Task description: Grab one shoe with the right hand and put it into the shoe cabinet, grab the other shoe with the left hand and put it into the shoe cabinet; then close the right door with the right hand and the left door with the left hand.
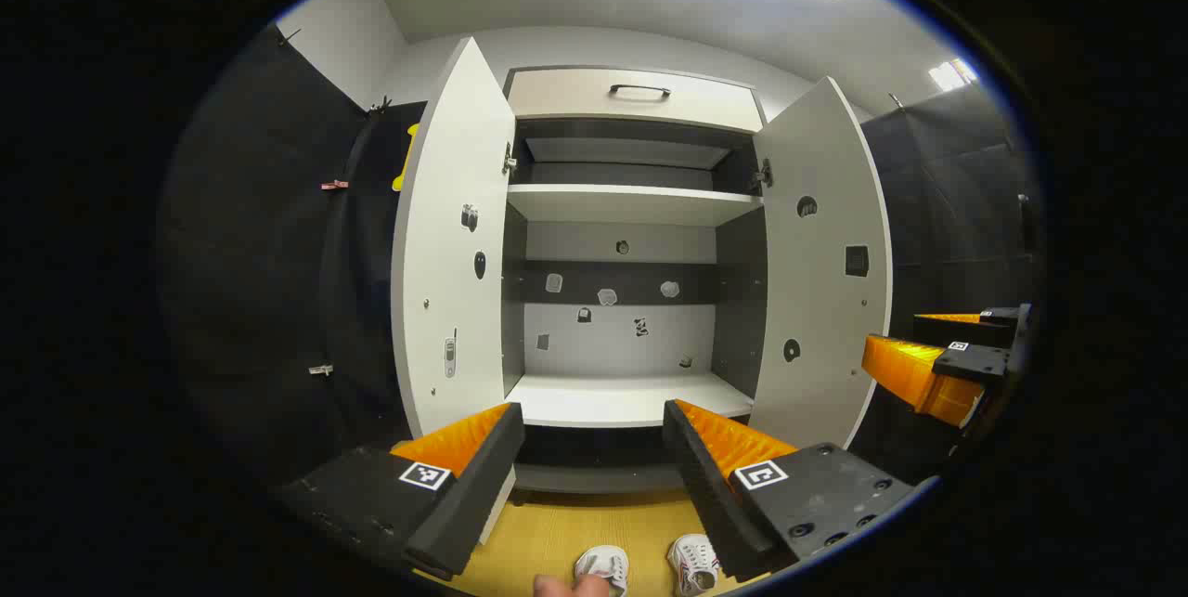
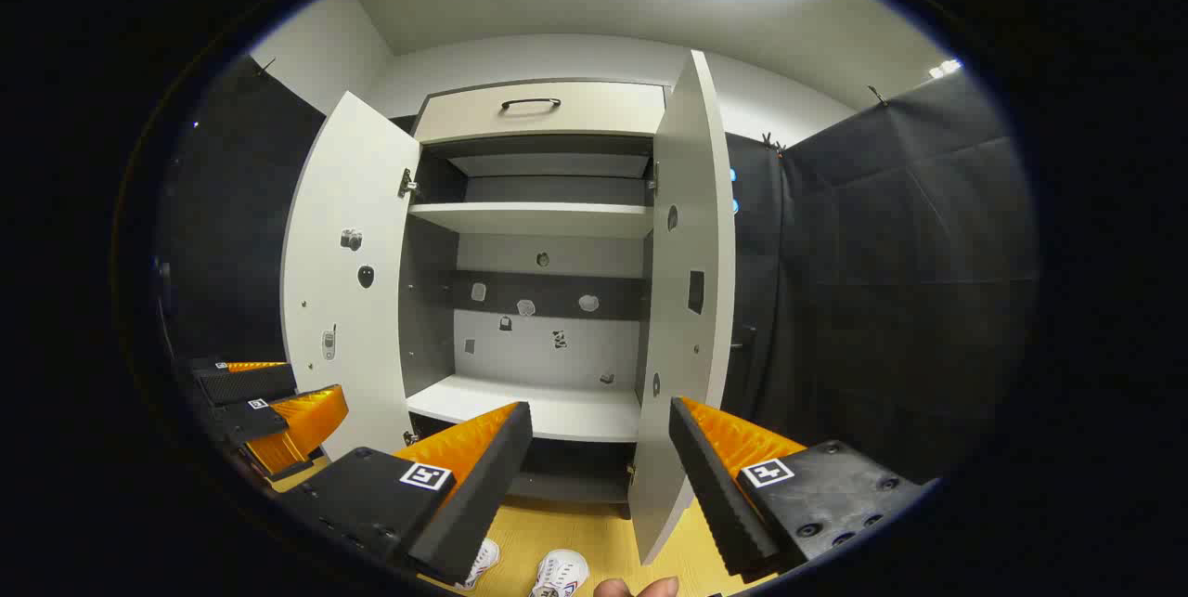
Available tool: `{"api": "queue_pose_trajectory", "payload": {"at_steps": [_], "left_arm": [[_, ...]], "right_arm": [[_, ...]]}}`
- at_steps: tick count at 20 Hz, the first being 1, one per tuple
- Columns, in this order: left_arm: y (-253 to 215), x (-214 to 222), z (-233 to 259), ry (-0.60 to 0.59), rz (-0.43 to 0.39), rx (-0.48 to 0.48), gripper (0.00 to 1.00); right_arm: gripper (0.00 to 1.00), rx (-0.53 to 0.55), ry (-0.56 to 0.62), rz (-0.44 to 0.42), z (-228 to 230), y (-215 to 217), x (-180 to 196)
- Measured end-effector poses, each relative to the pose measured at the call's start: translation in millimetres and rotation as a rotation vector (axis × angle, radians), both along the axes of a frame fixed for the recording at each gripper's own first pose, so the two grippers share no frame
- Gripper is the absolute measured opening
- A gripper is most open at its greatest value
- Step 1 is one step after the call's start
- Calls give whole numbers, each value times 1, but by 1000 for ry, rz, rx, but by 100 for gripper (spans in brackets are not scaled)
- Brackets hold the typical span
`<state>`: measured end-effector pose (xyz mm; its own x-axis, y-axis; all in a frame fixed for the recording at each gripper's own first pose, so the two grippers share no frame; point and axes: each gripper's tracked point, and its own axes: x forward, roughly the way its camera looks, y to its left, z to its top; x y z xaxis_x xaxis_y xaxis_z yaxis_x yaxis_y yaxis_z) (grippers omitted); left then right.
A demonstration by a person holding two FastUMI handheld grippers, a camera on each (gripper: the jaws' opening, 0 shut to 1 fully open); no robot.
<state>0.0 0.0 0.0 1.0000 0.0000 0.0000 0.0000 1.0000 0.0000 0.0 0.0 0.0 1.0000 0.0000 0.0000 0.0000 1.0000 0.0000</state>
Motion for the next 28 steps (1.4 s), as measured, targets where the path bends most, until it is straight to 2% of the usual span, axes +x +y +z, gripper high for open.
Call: {"api": "queue_pose_trajectory", "payload": {"at_steps": [19,23,28], "left_arm": [[3,-2,5,-12,20,11,95],[13,-2,4,-20,39,31,95],[24,-4,-7,-24,61,43,95]], "right_arm": [[97,2,32,17,-11,11,2],[98,37,142,60,-56,24,-1],[98,99,317,118,-137,45,-12]]}}
